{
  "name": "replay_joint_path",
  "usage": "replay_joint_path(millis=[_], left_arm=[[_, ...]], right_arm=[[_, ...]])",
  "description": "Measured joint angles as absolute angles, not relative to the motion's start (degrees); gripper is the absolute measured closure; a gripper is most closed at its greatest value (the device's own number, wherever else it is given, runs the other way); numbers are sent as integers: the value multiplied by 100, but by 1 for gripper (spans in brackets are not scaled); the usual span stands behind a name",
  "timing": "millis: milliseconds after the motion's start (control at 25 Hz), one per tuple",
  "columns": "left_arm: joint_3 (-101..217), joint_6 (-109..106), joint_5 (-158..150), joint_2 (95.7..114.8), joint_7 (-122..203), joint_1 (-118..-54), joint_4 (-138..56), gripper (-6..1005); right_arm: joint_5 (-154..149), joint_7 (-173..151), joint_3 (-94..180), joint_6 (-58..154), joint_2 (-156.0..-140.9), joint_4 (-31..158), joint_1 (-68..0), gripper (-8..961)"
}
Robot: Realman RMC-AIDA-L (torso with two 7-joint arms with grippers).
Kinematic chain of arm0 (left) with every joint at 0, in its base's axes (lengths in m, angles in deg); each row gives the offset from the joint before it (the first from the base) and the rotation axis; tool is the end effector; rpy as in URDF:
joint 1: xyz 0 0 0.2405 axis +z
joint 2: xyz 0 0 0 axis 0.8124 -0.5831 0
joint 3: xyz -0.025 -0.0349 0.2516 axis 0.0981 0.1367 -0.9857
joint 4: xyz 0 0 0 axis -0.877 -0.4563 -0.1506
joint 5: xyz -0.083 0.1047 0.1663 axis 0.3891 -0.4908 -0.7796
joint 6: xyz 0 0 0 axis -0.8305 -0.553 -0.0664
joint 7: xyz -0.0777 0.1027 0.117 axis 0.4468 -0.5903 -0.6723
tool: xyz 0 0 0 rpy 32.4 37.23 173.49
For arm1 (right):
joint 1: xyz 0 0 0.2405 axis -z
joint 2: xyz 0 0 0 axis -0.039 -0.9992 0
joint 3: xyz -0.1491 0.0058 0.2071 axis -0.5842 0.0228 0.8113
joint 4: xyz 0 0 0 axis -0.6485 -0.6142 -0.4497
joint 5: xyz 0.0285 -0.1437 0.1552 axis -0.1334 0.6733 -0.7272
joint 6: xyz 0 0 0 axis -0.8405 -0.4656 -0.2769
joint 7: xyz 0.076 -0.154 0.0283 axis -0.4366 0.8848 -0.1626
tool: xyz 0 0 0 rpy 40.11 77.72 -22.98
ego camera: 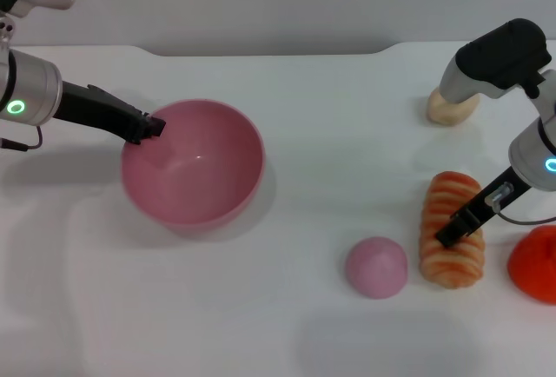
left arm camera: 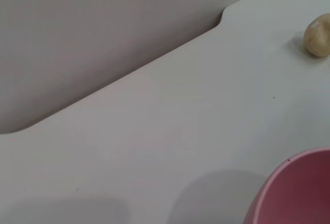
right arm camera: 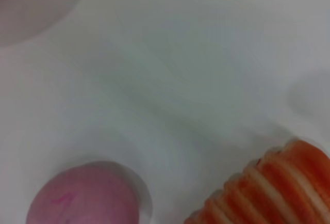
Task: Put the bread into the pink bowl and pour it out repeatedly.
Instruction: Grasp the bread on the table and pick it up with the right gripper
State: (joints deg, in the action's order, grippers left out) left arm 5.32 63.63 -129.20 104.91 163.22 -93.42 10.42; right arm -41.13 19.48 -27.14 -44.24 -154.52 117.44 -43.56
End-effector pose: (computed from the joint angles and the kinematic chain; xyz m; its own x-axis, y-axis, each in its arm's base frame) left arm -0.2428 0.4246 0.0057 0.7759 0.6216 0.1074 0.6008 -0.6762 -0.4264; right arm 0.2413 0.3755 -0.0459 0.5362 -0.7973 0.2770 -0.6251 -0.5956 -0.5045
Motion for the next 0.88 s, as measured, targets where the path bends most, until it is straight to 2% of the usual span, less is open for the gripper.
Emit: replay_joint_path(millis=[880], left_arm=[[523,6348,-12920,10491,16312,-9362,1043,948]], right_arm=[[-4119,1947,-2713,-4393,-15452,11704,-4352,597]])
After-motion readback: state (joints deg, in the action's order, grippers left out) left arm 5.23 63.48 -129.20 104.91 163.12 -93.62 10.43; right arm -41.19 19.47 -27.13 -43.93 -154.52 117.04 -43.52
